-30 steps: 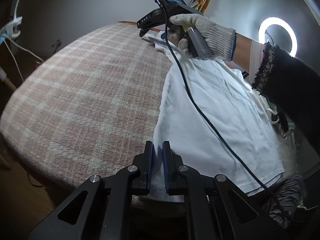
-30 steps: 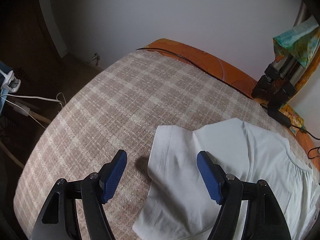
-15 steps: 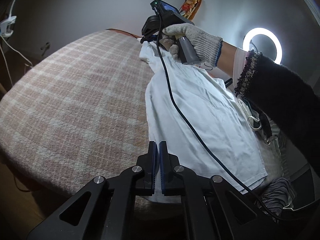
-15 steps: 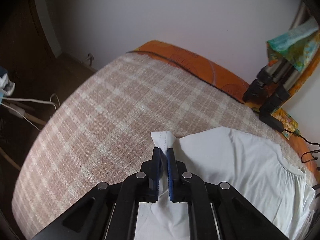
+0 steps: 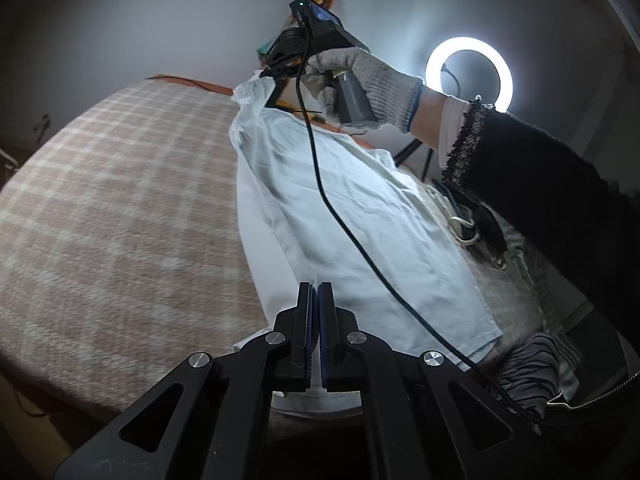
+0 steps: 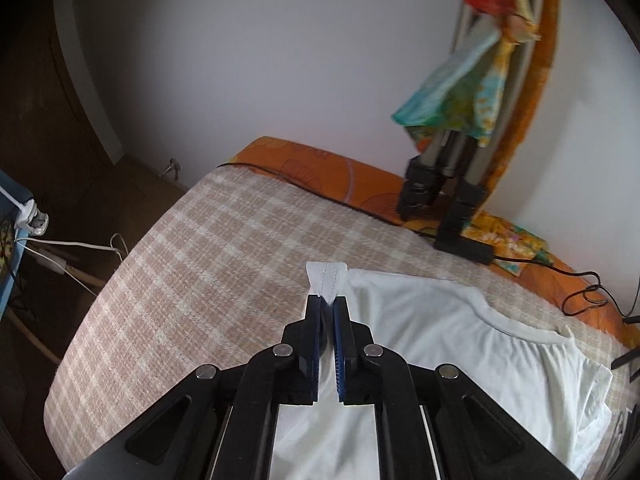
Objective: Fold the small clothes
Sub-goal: 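Fold the gripped shirt side over toward the middle with both tools, then open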
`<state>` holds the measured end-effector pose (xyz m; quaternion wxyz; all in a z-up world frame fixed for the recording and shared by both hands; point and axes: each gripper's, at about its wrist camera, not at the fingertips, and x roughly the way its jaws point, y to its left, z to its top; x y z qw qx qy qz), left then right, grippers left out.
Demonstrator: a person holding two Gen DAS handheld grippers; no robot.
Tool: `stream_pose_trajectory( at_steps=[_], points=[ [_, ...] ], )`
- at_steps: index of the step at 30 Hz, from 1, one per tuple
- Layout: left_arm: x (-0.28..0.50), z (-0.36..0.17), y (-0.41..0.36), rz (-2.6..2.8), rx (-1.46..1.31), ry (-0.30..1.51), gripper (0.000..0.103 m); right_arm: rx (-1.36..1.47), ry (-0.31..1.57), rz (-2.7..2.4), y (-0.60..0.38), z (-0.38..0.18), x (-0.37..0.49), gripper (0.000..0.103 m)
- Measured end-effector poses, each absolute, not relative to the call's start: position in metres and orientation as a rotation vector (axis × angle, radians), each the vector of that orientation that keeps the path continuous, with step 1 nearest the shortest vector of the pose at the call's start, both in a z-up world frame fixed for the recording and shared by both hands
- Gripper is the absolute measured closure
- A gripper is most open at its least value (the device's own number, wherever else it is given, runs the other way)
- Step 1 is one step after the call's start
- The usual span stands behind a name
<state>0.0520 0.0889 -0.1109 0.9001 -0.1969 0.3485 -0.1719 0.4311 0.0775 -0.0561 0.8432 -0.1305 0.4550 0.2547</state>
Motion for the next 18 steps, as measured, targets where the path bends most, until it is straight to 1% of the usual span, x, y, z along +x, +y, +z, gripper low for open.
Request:
stream_pose_trajectory(
  at_steps=[8, 14, 18],
  points=[
    [0.062, -0.107, 0.05, -0.48, -0.339, 0.744, 0.102, -0.19, 0.94, 0.48, 0.01, -0.052, 0.439, 0.1],
    [0.068, -0.113, 0.024, -0.53, -0.281, 0.788, 0.102, -0.141, 0.987, 0.398, -0.037, -0.079, 0.447, 0.1],
    [0.069, -0.118, 0.014, -0.542, -0.24, 0.815, 0.102, -0.159, 0.992, 0.36, -0.048, -0.09, 0.449, 0.1]
  ],
)
